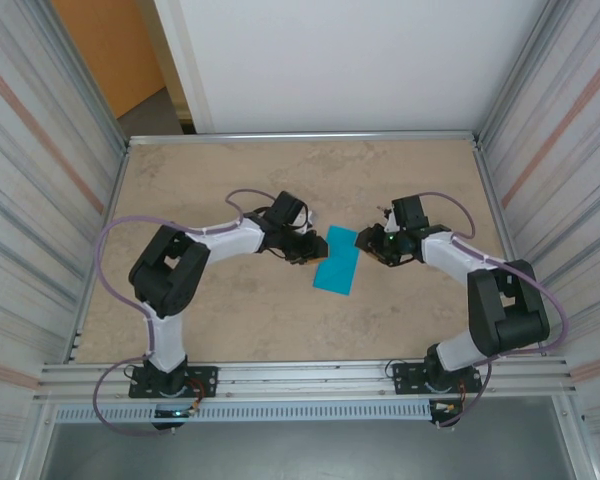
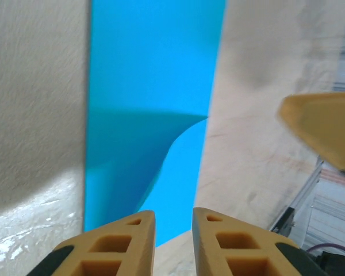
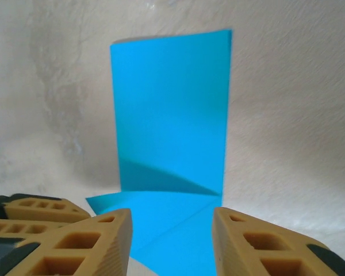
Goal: Fold a paper plane with a square sheet of paper (pick it up from the middle)
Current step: Fold the triangle a second time at the center of the table, then pick up the paper from the center of the table.
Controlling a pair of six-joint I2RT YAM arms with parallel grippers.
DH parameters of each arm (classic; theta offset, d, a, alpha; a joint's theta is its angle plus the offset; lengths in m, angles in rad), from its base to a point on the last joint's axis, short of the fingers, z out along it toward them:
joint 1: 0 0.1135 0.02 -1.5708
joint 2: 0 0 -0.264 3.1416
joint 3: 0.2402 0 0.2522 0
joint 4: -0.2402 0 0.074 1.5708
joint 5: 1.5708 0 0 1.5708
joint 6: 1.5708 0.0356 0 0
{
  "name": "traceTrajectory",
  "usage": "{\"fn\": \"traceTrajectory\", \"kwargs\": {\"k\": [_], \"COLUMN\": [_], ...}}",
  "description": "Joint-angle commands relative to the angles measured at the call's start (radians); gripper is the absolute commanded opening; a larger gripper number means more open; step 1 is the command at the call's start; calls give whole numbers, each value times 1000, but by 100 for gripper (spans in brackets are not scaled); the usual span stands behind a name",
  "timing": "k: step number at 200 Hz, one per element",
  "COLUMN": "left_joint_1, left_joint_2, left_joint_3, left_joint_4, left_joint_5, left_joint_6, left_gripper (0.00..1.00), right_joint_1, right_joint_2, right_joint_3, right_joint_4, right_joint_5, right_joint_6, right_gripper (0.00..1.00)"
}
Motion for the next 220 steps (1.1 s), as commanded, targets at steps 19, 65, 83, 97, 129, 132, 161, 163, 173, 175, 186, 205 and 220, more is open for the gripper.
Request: {"fn": "traceTrajectory", "kwargs": {"k": [19,65,83,97,129,132,161,163,173,175,186,205,220], "left_joint_1": [15,16,18,19,25,26,31,31,32,32,33,32,30], "left_joint_2": [-12,38,49,54,52,50,25,24,15,12,3,-18,-33], "left_joint_3": [-26,-22,-25,-23,-35,-36,-49,-50,-55,-56,-62,-82,-98], "left_joint_4": [123,158,163,159,166,166,163,164,168,169,176,199,214], "left_joint_5": [31,47,52,47,45,45,28,27,27,27,30,37,38], "left_joint_6": [-15,-22,-19,-13,-16,-16,-8,-8,-7,-8,-7,-10,-12], "left_gripper": [26,26,26,26,26,26,25,25,23,23,22,19,18], "right_joint_1": [101,166,172,174,176,176,176,175,176,175,175,174,172], "right_joint_2": [-9,46,59,66,99,102,134,136,144,146,155,171,182], "right_joint_3": [-22,-33,-36,-35,-34,-34,-29,-28,-27,-26,-23,-20,-16], "right_joint_4": [-7,41,51,49,58,61,77,78,82,81,82,78,71], "right_joint_5": [-7,19,21,27,22,20,7,6,3,3,5,4,5], "right_joint_6": [169,261,273,278,280,281,279,279,279,278,276,272,270], "right_gripper": [43,43,43,42,41,40,36,36,35,35,34,34,33]}}
